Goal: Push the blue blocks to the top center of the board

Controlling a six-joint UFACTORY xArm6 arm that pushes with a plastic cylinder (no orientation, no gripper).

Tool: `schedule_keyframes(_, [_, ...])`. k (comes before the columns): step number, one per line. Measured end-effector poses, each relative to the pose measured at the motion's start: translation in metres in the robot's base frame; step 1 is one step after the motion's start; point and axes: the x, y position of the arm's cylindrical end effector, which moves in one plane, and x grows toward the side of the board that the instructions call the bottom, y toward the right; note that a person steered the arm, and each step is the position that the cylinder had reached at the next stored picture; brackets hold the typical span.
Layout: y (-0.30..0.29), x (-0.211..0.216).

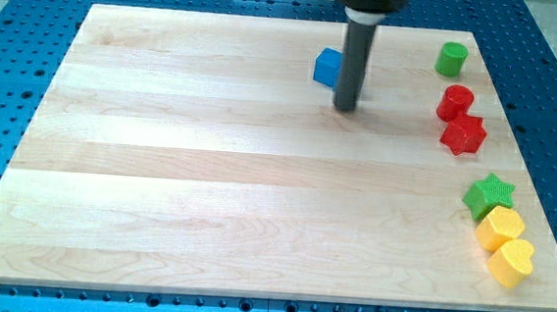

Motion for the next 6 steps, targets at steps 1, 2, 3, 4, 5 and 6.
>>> schedule_keyframes(1, [0.027, -0.017])
schedule_keyframes(2, [0.009, -0.05])
schedule_keyframes(3, [-0.041, -0.061])
schedule_keyframes(4, [-0.047, -0.065])
schedule_keyframes(5, [-0.016, -0.022])
schedule_keyframes(6, [0.006, -0.058])
